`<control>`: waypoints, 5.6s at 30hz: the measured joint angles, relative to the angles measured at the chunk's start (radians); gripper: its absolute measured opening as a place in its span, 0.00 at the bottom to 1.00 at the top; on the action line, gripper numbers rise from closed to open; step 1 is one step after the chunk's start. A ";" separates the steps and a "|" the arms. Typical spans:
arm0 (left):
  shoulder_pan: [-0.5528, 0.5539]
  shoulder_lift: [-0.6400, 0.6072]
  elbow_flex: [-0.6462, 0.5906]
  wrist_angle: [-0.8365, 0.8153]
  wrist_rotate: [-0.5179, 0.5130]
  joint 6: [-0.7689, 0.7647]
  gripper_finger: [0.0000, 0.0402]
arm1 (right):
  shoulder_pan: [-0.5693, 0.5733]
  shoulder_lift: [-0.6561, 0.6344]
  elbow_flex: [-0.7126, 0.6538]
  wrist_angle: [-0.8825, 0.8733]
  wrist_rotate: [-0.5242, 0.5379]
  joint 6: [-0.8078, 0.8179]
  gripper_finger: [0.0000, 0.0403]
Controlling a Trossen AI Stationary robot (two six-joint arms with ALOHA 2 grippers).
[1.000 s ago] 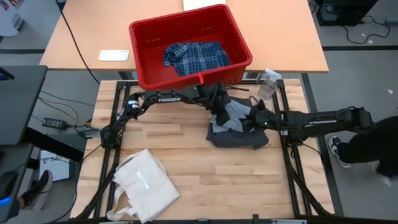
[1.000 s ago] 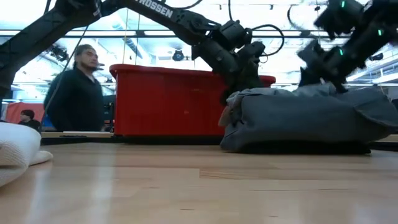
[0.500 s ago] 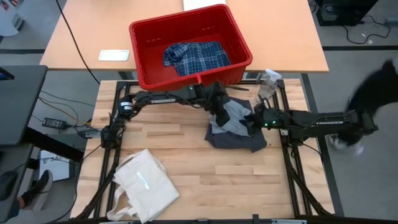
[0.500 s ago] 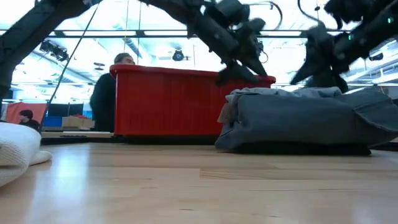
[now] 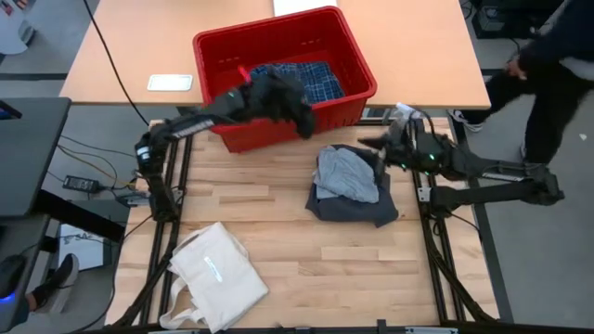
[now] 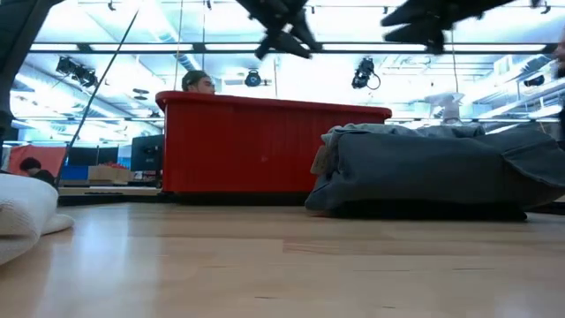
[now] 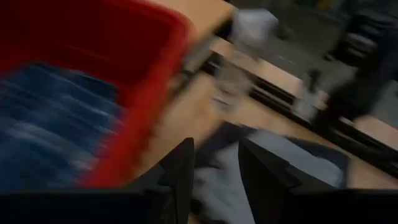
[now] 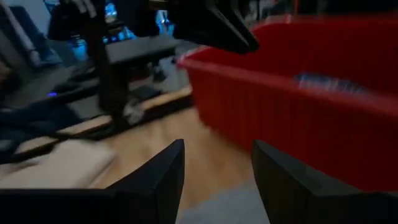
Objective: Fold Laundry from Bin
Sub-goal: Remove the blue striped long sleeve from the red laundry bin
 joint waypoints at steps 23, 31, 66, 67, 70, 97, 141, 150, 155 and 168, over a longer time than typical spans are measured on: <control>0.686 0.349 -0.001 0.323 0.279 0.213 0.64 | -0.439 0.819 0.749 -0.024 -0.285 0.057 0.48; 0.680 0.445 0.000 0.324 0.251 0.313 0.65 | -0.492 0.943 0.896 -0.112 -0.369 0.057 0.48; 0.659 0.408 0.338 0.121 0.240 0.342 0.01 | -0.654 0.944 0.937 -0.131 -0.745 0.268 0.47; 0.656 0.407 0.379 0.095 0.261 0.342 0.01 | -0.663 0.943 0.937 -0.131 -0.753 0.267 0.47; 0.647 0.376 0.397 0.115 0.323 0.348 0.01 | -0.689 0.942 0.937 -0.132 -0.783 0.268 0.47; 0.540 0.067 0.416 0.248 0.881 0.187 0.00 | -0.830 0.689 0.856 -0.375 -0.687 -0.125 0.54; 0.448 -0.081 0.415 0.037 0.542 0.324 0.03 | -0.511 0.774 0.683 0.520 -0.675 0.363 0.07; 0.513 -0.081 0.415 -0.144 0.541 0.355 0.03 | -0.577 0.690 0.685 0.537 -0.650 0.374 0.03; 0.508 -0.084 0.415 -0.131 0.541 0.353 0.03 | -0.614 0.658 0.709 0.528 -0.778 0.430 0.03; 0.334 -0.255 0.415 0.006 0.710 0.259 0.03 | -0.481 0.654 0.996 0.467 -1.123 0.617 0.03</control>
